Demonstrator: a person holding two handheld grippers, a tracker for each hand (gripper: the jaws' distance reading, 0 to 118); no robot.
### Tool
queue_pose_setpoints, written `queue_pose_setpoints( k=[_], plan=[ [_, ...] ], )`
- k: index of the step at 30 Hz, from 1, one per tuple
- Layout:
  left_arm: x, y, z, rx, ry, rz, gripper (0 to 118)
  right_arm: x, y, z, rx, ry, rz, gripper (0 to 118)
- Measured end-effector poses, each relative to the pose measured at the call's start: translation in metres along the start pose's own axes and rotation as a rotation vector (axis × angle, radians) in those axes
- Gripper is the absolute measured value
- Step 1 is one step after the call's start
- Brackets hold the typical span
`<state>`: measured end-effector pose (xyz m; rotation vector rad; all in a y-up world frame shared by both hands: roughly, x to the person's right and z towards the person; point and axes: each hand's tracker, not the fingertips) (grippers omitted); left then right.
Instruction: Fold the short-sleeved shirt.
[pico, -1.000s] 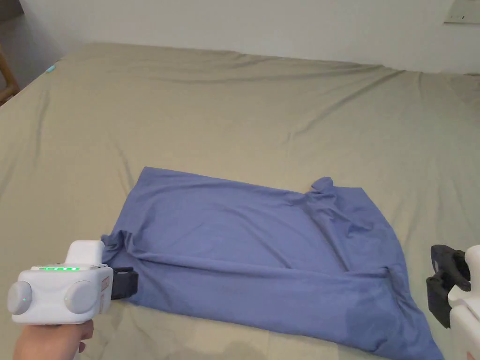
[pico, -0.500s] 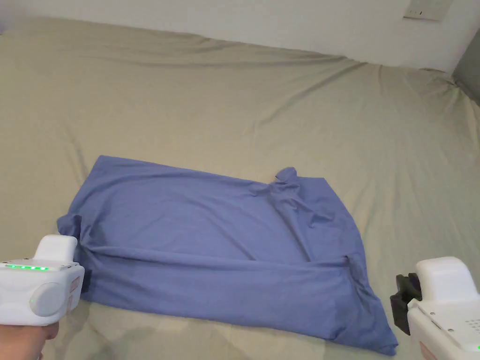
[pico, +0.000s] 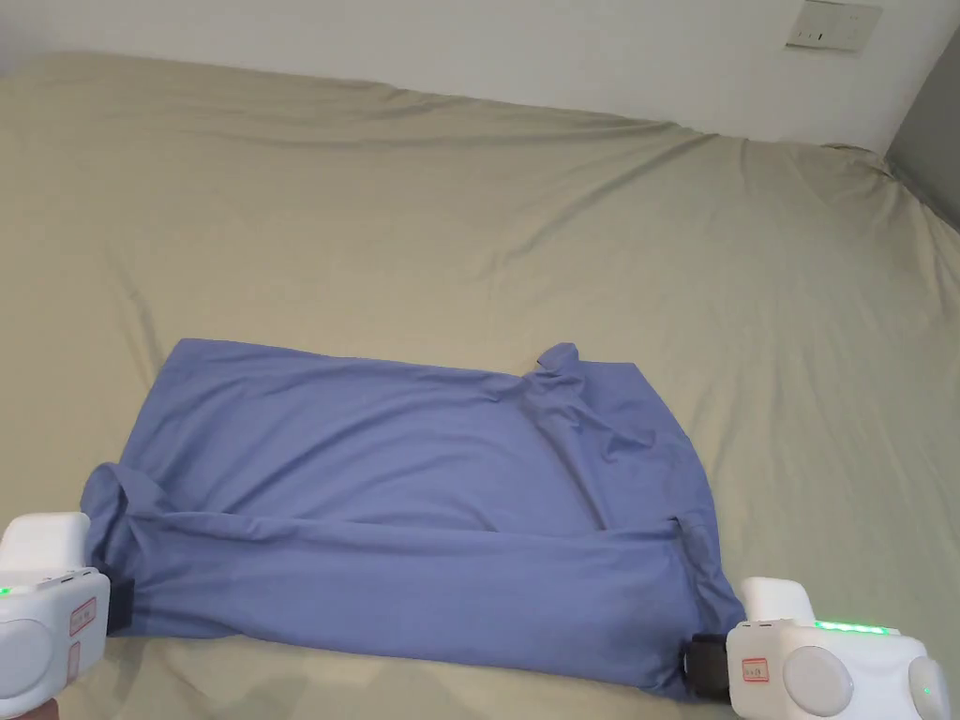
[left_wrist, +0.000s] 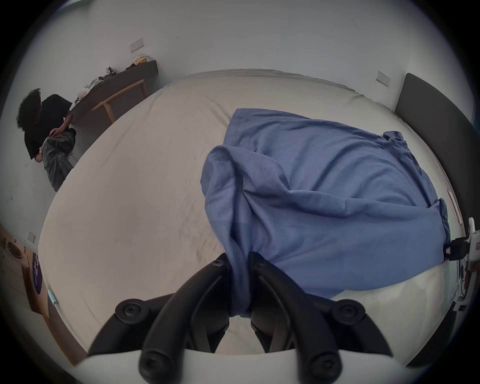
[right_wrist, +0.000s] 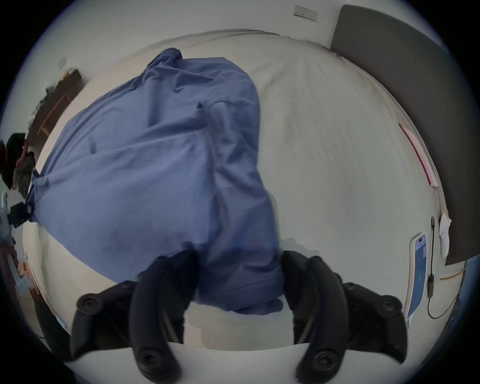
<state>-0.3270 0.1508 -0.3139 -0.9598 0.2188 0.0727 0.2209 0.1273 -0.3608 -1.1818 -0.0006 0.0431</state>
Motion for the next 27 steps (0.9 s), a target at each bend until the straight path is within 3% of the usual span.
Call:
queue_pose_setpoints(
  k=[2, 5, 11, 14, 16, 21, 27],
  plan=[
    [0.002, 0.003, 0.000, -0.004, 0.007, -0.023, 10, -0.008, 0.004, 0.003, 0.047, 0.019, 0.087, 9],
    [0.002, 0.009, 0.007, 0.004, 0.014, -0.053, 10, -0.014, 0.012, 0.013, 0.024, 0.021, 0.136, 9],
    [-0.012, 0.018, 0.037, 0.030, -0.013, -0.084, 10, 0.005, 0.024, 0.082, 0.080, 0.079, 0.144, 9],
    [-0.014, 0.010, 0.057, 0.007, -0.005, -0.126, 10, 0.009, 0.022, 0.109, 0.059, 0.072, 0.167, 9],
    [-0.021, -0.003, 0.068, -0.034, -0.027, -0.124, 10, 0.014, 0.013, 0.124, 0.011, 0.072, 0.142, 9],
    [-0.026, -0.051, 0.067, -0.138, -0.028, -0.161, 10, 0.017, -0.024, 0.115, -0.078, 0.090, 0.149, 9],
    [-0.031, -0.088, 0.037, -0.210, -0.039, -0.137, 10, 0.021, -0.071, 0.057, -0.158, 0.066, 0.117, 9]
  ],
)
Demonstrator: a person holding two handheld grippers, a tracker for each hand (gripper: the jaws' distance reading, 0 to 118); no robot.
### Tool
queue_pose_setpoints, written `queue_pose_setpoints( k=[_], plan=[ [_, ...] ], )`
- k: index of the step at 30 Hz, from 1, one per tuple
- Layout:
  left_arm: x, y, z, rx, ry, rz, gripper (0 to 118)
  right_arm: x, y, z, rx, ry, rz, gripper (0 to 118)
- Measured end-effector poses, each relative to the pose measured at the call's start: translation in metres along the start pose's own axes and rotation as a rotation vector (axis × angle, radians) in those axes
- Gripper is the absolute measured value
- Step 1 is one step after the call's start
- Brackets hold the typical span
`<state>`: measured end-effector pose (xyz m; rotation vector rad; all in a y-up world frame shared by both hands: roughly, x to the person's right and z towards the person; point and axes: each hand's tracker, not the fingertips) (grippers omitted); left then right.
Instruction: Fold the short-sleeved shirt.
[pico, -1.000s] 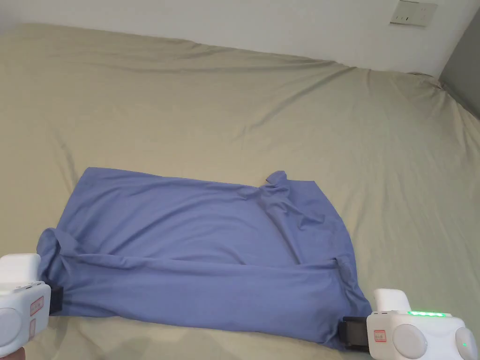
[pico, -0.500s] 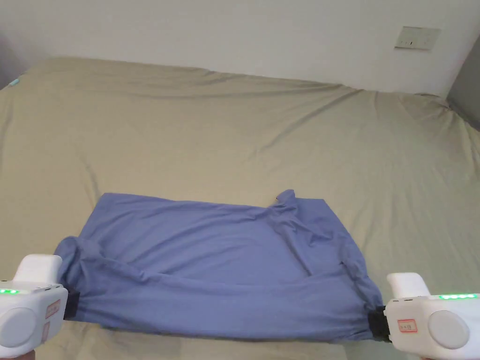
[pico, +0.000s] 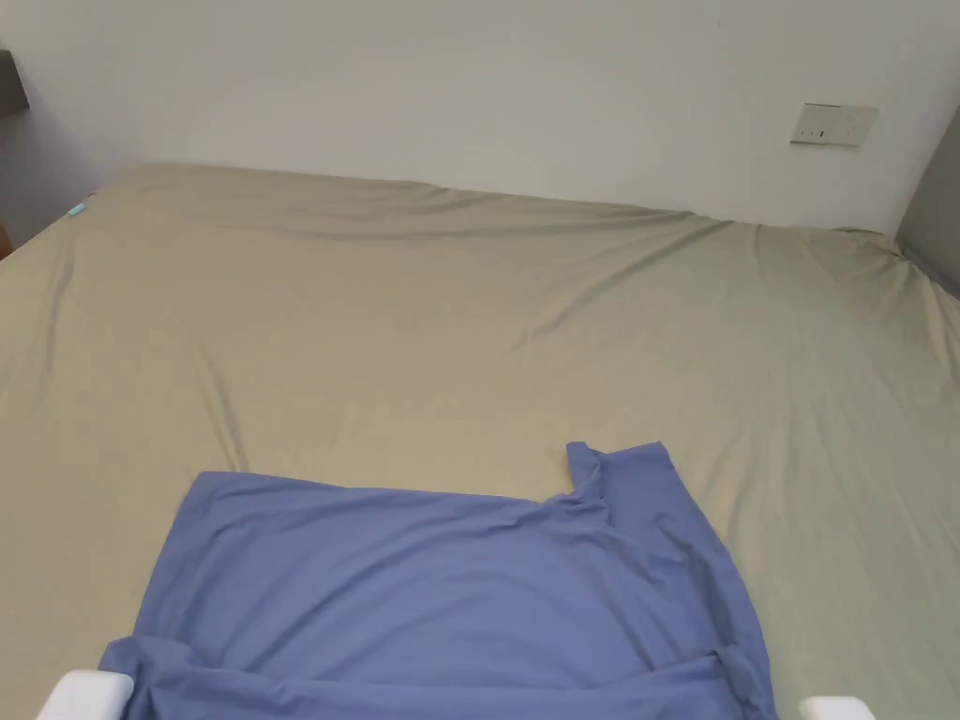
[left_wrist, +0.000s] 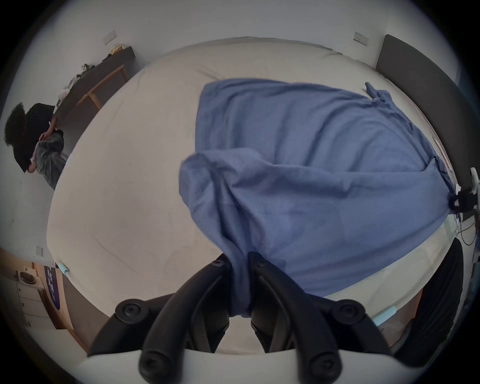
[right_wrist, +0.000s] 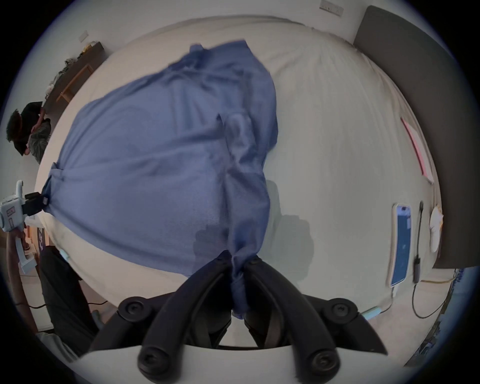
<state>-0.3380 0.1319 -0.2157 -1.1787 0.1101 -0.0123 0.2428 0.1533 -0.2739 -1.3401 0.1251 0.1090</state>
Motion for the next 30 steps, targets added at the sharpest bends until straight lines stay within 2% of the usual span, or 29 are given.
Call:
queue_pose_setpoints(
  k=[5, 6, 7, 8, 9, 10, 11, 12, 13, 15, 19, 20, 21, 23, 25, 26, 28, 29, 30],
  plan=[
    [0.002, 0.003, -0.014, -0.024, 0.003, -0.015, 11, -0.008, -0.006, -0.022, 0.007, -0.027, -0.012, 10],
    [0.003, 0.002, -0.012, -0.020, 0.004, -0.020, 15, -0.009, -0.005, -0.020, 0.013, -0.031, -0.012, 14],
    [0.003, 0.003, -0.011, -0.007, 0.012, -0.024, 21, -0.010, -0.004, -0.017, 0.019, -0.051, 0.002, 24],
    [0.003, 0.003, -0.008, 0.032, 0.028, -0.041, 36, -0.009, -0.002, -0.014, 0.032, -0.106, 0.036, 55],
    [0.003, 0.003, -0.003, 0.062, 0.054, -0.052, 59, -0.008, -0.001, -0.011, 0.040, -0.173, 0.054, 86],
    [0.004, 0.005, 0.008, 0.111, 0.062, -0.051, 87, -0.006, 0.003, -0.006, 0.045, -0.207, 0.064, 102],
    [0.002, 0.008, 0.017, 0.151, 0.045, -0.041, 113, -0.002, 0.007, 0.005, 0.080, -0.213, 0.040, 103],
    [0.001, 0.013, 0.028, 0.213, 0.015, -0.024, 118, -0.001, 0.014, 0.023, 0.166, -0.185, 0.000, 103],
    [0.001, 0.021, 0.045, 0.293, -0.002, -0.004, 118, -0.001, 0.020, 0.043, 0.248, -0.146, -0.037, 103],
    [0.005, 0.039, 0.080, 0.405, -0.008, 0.018, 117, -0.009, 0.032, 0.080, 0.391, -0.110, -0.044, 103],
    [0.022, 0.077, 0.156, 0.700, 0.006, 0.028, 117, -0.047, 0.050, 0.162, 0.731, -0.135, 0.055, 103],
    [0.027, 0.082, 0.173, 0.774, 0.048, 0.042, 117, -0.057, 0.052, 0.180, 0.795, -0.140, 0.077, 103],
    [0.035, 0.087, 0.191, 0.849, 0.101, 0.059, 117, -0.070, 0.054, 0.195, 0.855, -0.155, 0.102, 103],
    [0.048, 0.097, 0.217, 0.940, 0.080, 0.057, 116, -0.094, 0.059, 0.219, 0.910, -0.220, 0.130, 103],
    [0.061, 0.103, 0.237, 0.991, 0.048, 0.065, 110, -0.115, 0.058, 0.237, 1.025, -0.191, 0.157, 100],
    [0.070, 0.105, 0.245, 1.013, 0.045, 0.056, 98, -0.125, 0.056, 0.242, 1.057, -0.185, 0.175, 97],
    [0.086, 0.108, 0.254, 1.058, 0.089, 0.019, 60, -0.144, 0.054, 0.247, 1.100, -0.188, 0.211, 86],
    [0.093, 0.109, 0.256, 1.064, 0.109, 0.000, 33, -0.152, 0.052, 0.247, 1.115, -0.187, 0.218, 70],
    [0.101, 0.111, 0.255, 1.072, 0.119, -0.020, 19, -0.162, 0.050, 0.245, 1.130, -0.175, 0.235, 52]
  ],
)
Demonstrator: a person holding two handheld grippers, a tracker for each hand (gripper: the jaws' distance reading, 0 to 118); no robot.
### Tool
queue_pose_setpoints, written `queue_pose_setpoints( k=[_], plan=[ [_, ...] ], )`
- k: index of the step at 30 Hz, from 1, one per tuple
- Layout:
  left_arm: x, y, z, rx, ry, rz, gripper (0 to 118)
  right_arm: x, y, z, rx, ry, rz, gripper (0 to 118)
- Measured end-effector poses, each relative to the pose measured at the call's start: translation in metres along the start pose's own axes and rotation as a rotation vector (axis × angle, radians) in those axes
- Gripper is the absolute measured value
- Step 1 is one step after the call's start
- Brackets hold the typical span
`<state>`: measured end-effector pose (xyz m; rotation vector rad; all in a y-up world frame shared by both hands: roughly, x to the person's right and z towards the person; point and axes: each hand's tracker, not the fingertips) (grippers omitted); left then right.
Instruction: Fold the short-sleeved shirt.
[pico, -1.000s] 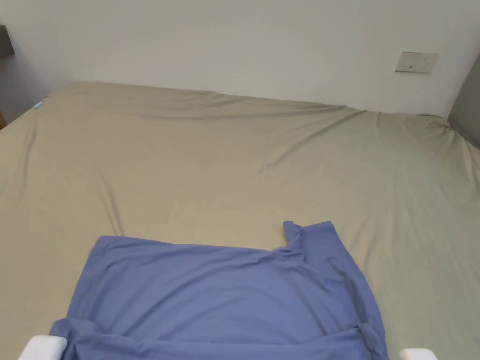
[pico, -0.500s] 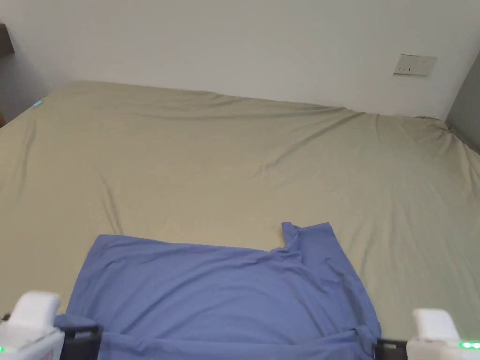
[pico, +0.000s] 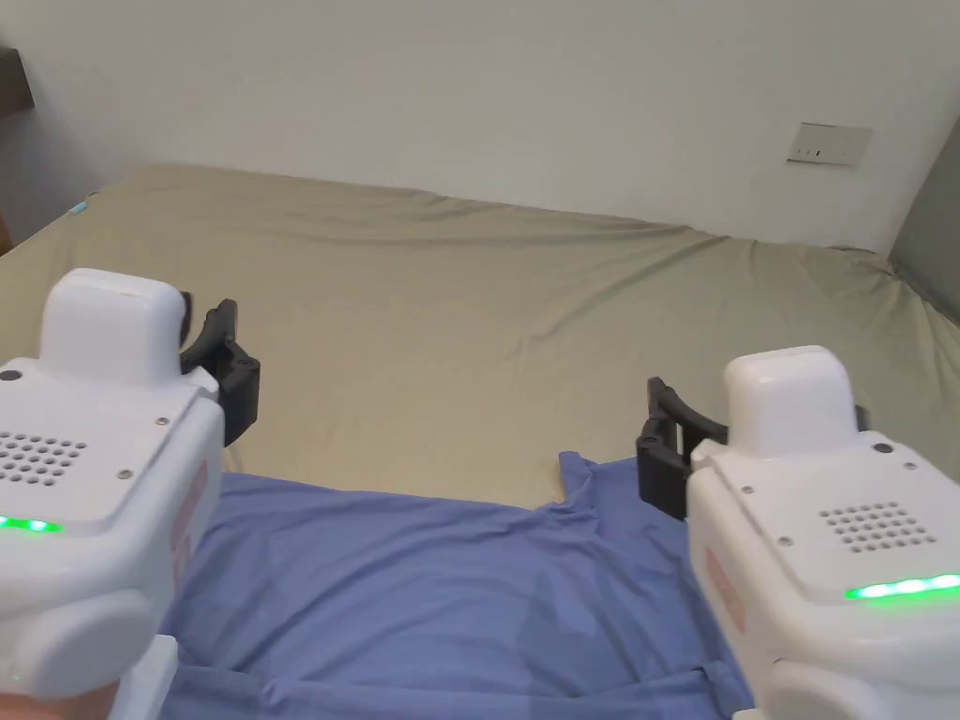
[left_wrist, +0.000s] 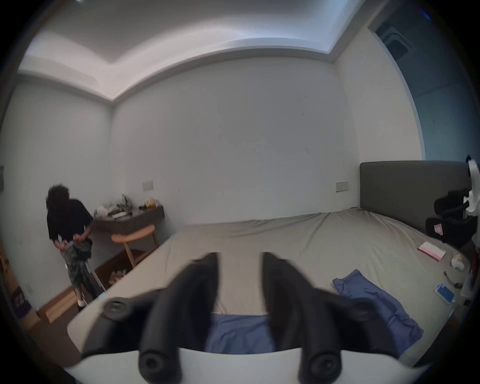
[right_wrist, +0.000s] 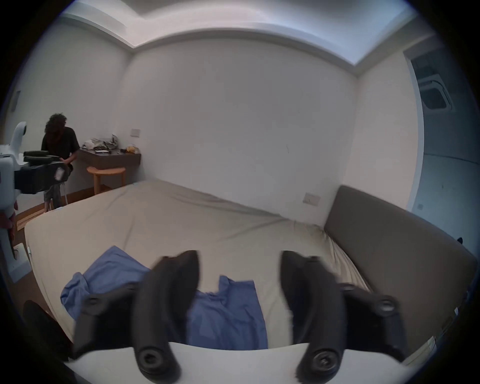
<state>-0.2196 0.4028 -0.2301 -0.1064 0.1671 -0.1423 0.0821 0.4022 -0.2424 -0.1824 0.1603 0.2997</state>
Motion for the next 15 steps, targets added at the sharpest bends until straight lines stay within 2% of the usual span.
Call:
queue_pose_setpoints(
  k=[2, 5, 8, 11, 15],
  plan=[
    [0.012, 0.001, -0.001, -0.004, -0.010, -0.002, 10, -0.012, -0.002, -0.004, 0.003, 0.036, 0.007, 8],
    [0.025, 0.000, -0.007, -0.015, -0.034, -0.032, 0, -0.023, -0.004, -0.013, -0.006, 0.048, 0.016, 2],
    [0.030, -0.007, -0.021, -0.043, -0.081, -0.013, 0, -0.024, -0.009, -0.027, -0.030, 0.075, 0.008, 2],
    [0.033, -0.028, -0.043, -0.086, -0.070, -0.050, 0, -0.021, -0.020, -0.042, -0.059, 0.056, 0.018, 2],
    [0.027, -0.099, -0.097, -0.292, -0.087, -0.130, 0, -0.009, -0.042, -0.063, -0.141, 0.068, -0.021, 2]
  ],
)
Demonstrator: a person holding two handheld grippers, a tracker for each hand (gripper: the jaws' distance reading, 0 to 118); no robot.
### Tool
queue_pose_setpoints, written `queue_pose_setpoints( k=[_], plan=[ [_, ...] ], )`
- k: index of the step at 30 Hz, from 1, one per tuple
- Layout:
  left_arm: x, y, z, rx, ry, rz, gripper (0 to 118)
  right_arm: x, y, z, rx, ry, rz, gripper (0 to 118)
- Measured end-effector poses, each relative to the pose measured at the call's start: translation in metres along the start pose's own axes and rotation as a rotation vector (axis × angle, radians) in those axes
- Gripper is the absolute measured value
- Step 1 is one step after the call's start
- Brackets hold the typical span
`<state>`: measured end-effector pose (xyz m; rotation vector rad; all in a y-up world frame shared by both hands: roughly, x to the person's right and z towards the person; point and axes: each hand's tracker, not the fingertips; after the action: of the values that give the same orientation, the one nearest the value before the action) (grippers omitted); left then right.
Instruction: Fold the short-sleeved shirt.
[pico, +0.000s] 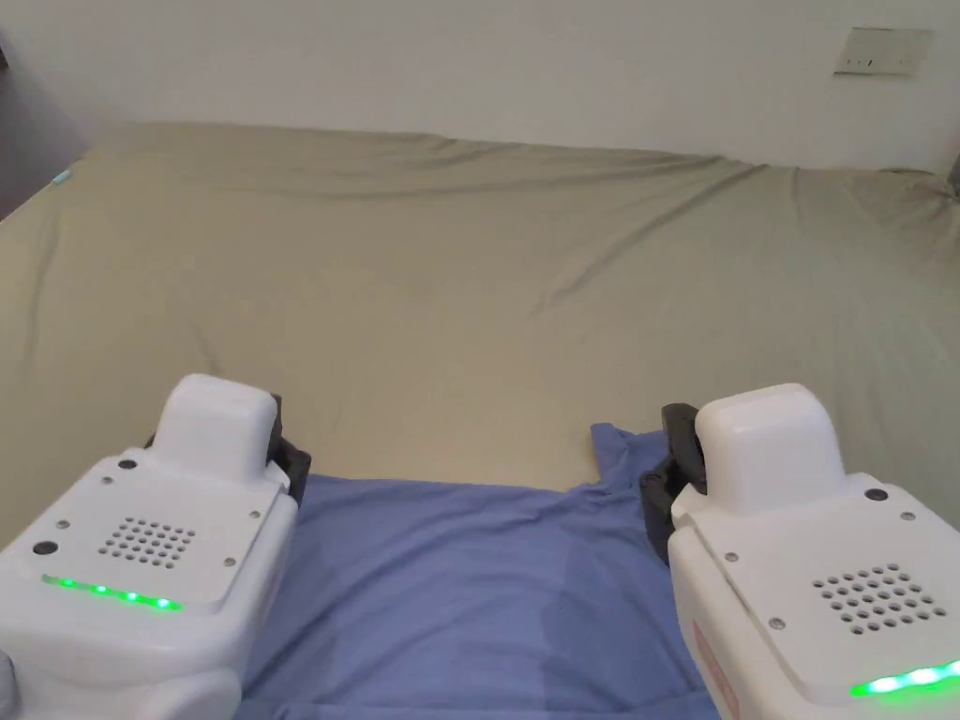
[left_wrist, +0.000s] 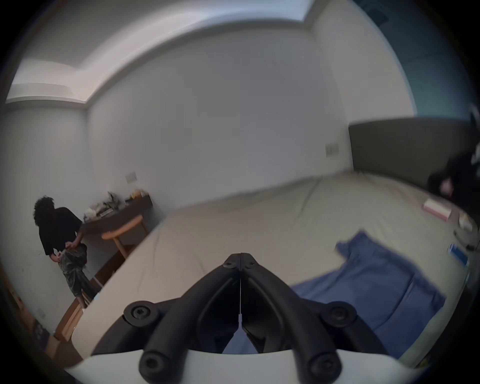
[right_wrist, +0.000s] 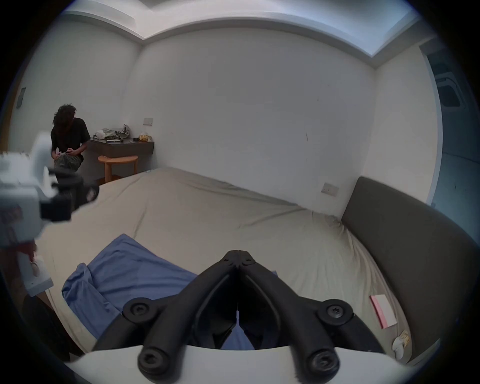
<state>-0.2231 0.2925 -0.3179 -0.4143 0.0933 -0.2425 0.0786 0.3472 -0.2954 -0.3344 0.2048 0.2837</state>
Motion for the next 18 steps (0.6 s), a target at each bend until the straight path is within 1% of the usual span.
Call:
queue_pose_setpoints(
  k=[3, 4, 5, 6, 7, 8, 9, 10, 11, 13, 16, 17, 18],
  plan=[
    [-0.020, -0.058, -0.068, -0.223, -0.061, 0.056, 0, 0.014, -0.020, -0.019, -0.060, -0.026, -0.014, 2],
    [-0.027, -0.075, -0.091, -0.297, -0.052, 0.067, 0, 0.020, -0.026, -0.026, -0.085, -0.040, -0.017, 2],
    [-0.037, -0.090, -0.112, -0.374, -0.046, 0.062, 8, 0.026, -0.032, -0.032, -0.110, -0.048, -0.022, 2],
    [-0.047, -0.102, -0.129, -0.401, -0.045, 0.080, 15, 0.032, -0.037, -0.037, -0.129, -0.049, -0.029, 2],
    [-0.056, -0.111, -0.146, -0.425, -0.006, 0.089, 15, 0.038, -0.041, -0.040, -0.151, -0.054, -0.037, 2],
    [-0.068, -0.117, -0.165, -0.475, -0.006, 0.108, 56, 0.043, -0.045, -0.045, -0.173, -0.063, -0.038, 2],
    [-0.077, -0.120, -0.177, -0.482, -0.005, 0.144, 86, 0.048, -0.048, -0.050, -0.184, -0.070, -0.033, 2],
    [-0.088, -0.121, -0.189, -0.466, 0.017, 0.196, 103, 0.052, -0.052, -0.054, -0.199, -0.081, -0.025, 2],
    [-0.097, -0.121, -0.204, -0.464, 0.017, 0.222, 107, 0.056, -0.054, -0.057, -0.209, -0.091, -0.016, 2],
    [-0.109, -0.119, -0.228, -0.480, 0.042, 0.219, 107, 0.062, -0.058, -0.064, -0.226, -0.103, -0.011, 2],
    [-0.122, -0.122, -0.260, -0.523, 0.044, 0.262, 107, 0.069, -0.060, -0.072, -0.255, -0.100, -0.045, 2],
    [-0.121, -0.122, -0.262, -0.533, 0.034, 0.272, 106, 0.070, -0.061, -0.074, -0.263, -0.102, -0.049, 2],
    [-0.121, -0.123, -0.266, -0.541, 0.024, 0.279, 100, 0.071, -0.061, -0.076, -0.268, -0.105, -0.048, 2]
  ],
)
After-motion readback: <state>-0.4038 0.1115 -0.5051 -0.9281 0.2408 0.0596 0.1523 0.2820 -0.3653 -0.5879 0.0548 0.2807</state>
